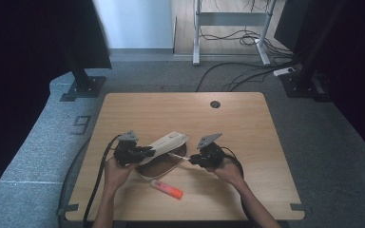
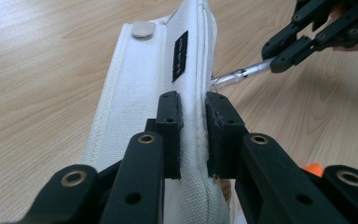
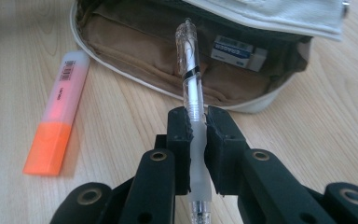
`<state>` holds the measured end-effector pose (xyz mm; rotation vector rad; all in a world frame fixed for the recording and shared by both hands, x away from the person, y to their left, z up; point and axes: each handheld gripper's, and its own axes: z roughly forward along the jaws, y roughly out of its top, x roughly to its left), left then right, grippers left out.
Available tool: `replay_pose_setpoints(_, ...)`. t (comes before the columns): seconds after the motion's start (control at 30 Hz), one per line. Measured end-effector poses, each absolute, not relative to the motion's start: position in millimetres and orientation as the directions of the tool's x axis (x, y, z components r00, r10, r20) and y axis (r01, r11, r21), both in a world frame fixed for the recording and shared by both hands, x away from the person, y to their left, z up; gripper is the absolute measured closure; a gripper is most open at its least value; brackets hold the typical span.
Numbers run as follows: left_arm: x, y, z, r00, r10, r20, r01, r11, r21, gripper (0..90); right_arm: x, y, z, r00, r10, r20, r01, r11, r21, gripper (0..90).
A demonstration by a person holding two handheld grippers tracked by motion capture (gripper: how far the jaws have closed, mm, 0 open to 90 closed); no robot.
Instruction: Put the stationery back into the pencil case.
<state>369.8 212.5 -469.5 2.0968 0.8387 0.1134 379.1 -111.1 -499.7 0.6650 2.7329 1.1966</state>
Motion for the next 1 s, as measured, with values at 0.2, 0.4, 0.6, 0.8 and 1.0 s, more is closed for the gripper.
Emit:
replay_pose_setpoints(0.2, 370, 212, -469, 0.772, 0.601, -0.209, 0.523, -0.412, 0.746, 76.5, 383, -96, -502, -0.912, 0.402, 0.088, 0.34, 0.616, 0.711, 78.5)
replay_pose_setpoints(0.4, 369, 212, -469, 0.772, 0.6, -0.209, 0.522, -0.412, 0.747, 76.4, 387, -76, -501, -0.926, 0.37, 0.069, 0.309, 0.643, 0.701, 78.5)
replay_pose_setpoints(0.6, 369, 211, -469, 0.773, 0.599, -0.211, 0.523, -0.412, 0.747, 76.4, 391, -65, -504, -0.932, 0.355, 0.068, 0.3, 0.653, 0.695, 78.4)
replay_pose_setpoints(0.8, 370, 211, -469, 0.772, 0.598, -0.216, 0.526, -0.409, 0.746, 76.4, 396, -48, -506, -0.938, 0.341, 0.058, 0.283, 0.662, 0.694, 78.4)
replay_pose_setpoints(1.0, 370, 211, -469, 0.77, 0.6, -0.217, 0.527, -0.408, 0.745, 76.4, 398, -33, -509, -0.945, 0.325, 0.043, 0.262, 0.673, 0.692, 78.4)
